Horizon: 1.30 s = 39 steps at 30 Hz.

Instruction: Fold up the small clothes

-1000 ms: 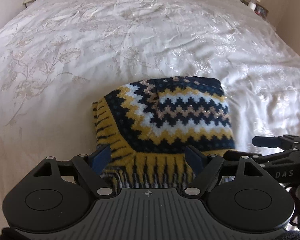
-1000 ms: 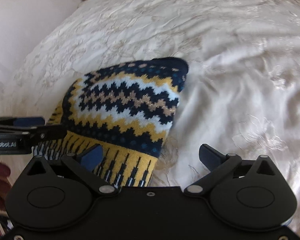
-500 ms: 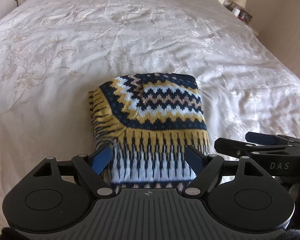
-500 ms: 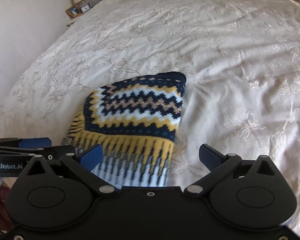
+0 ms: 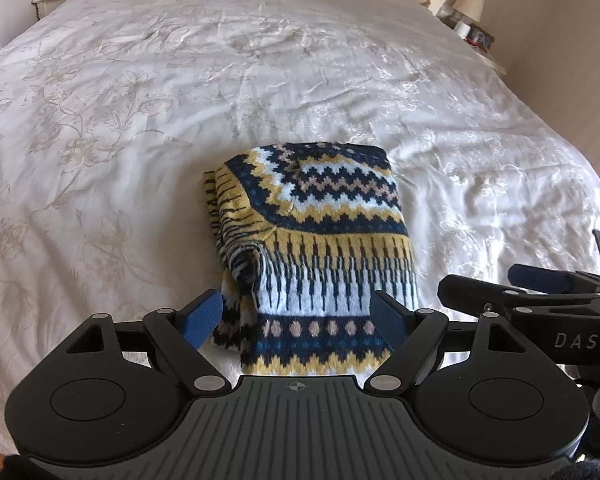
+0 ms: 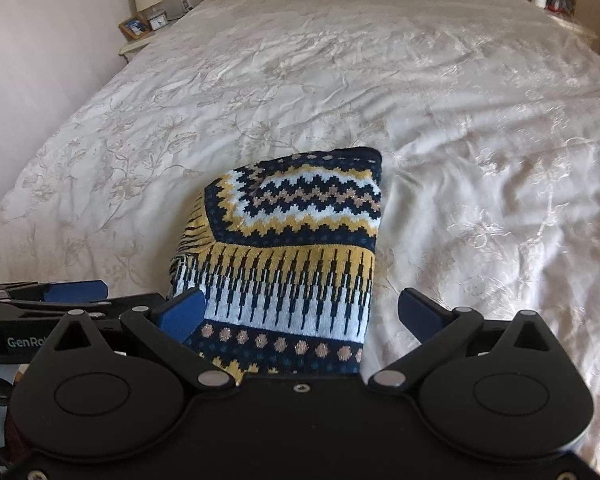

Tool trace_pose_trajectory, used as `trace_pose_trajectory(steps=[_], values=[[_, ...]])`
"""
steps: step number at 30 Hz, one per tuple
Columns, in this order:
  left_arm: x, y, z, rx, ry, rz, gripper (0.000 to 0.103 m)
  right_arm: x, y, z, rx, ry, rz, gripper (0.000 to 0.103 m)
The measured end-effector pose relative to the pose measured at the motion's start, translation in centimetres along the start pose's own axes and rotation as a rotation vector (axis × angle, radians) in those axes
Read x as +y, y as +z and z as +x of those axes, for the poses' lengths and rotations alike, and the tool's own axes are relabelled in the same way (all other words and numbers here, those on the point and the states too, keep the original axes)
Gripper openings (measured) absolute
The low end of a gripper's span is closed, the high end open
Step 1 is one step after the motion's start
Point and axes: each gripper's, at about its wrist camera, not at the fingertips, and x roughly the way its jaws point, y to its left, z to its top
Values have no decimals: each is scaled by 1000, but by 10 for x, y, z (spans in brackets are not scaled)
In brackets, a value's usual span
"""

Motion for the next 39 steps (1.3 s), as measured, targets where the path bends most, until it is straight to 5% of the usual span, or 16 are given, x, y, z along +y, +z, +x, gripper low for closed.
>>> trace_pose_trajectory(steps=[10, 31, 39], values=[[-8, -2, -18, -19, 1, 30, 80, 12, -14, -29, -37, -61, 29, 102], [-23, 0, -41, -61, 205, 89, 80, 6, -18, -55, -79, -91, 25, 102], [-31, -2, -51, -88, 213, 112, 80, 1, -25, -62, -85, -94, 46, 102]])
